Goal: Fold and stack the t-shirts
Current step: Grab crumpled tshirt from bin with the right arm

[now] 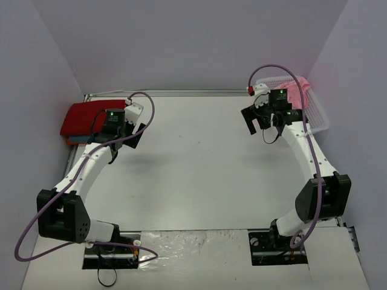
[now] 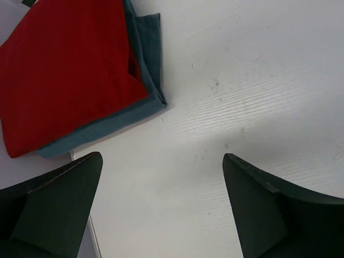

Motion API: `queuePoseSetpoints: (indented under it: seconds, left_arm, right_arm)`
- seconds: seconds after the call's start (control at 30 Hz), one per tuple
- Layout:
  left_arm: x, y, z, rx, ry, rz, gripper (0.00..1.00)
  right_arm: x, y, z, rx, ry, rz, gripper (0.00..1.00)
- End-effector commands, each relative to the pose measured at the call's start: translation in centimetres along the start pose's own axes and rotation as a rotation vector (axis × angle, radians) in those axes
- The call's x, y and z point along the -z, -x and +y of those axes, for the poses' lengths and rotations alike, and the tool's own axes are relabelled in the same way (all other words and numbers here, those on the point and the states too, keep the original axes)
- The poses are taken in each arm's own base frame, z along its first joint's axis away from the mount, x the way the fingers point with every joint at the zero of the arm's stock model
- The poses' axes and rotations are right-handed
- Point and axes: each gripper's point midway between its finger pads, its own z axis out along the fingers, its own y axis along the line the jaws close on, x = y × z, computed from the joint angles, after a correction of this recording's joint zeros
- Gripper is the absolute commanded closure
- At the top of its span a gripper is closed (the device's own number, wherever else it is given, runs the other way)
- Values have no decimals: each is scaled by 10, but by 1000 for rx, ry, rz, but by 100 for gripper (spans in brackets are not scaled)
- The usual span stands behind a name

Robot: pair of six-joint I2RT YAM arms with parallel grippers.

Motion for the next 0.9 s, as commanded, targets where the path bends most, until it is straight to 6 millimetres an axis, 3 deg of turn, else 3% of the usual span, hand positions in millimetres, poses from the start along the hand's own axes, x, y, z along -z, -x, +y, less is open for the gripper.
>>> queuePoseSetpoints:
  seconds: [0.0, 0.03, 0.1, 0.13, 0.33, 0.53, 0.57, 0.63, 0.67, 0.7, 0.77, 0.87]
  left_arm:
    - [11, 8, 6, -18, 30, -35, 6]
    - [11, 7, 6, -18, 31, -37, 6]
    - [11, 5, 5, -23, 32, -33, 6]
    - [12, 6, 6, -21, 34, -40, 6]
    - [18, 12, 12, -6, 73, -73, 6]
    - [22, 18, 28, -7, 155, -85, 6]
    - [22, 19, 30, 6, 171, -91, 6]
    - [20, 23, 31, 11, 177, -98, 6]
    - [18, 24, 30, 13, 175, -97, 6]
    - [11, 16, 25, 2, 156, -48, 6]
    - [10, 20, 26, -14, 166, -15, 6]
    - [3, 11, 26, -22, 184, 12, 6]
  right_arm:
    - [31, 34, -18, -47, -49, -146, 0]
    - [35, 40, -8, -39, 31, -187, 0]
    - [42, 37, -12, -56, 65, -219, 0]
    - [46, 42, -1, -47, 153, -259, 0]
    - [31, 38, -5, -135, 180, -207, 0]
    - [34, 58, -51, -187, 16, -234, 0]
    - [41, 73, -63, -183, -22, -263, 0]
    - [31, 78, -84, -193, -102, -241, 0]
    - [38, 95, -98, -192, -144, -274, 0]
    - [23, 92, -109, -210, -185, -239, 0]
    - [14, 98, -123, -225, -231, -235, 0]
    - [-5, 106, -147, -267, -317, -229, 0]
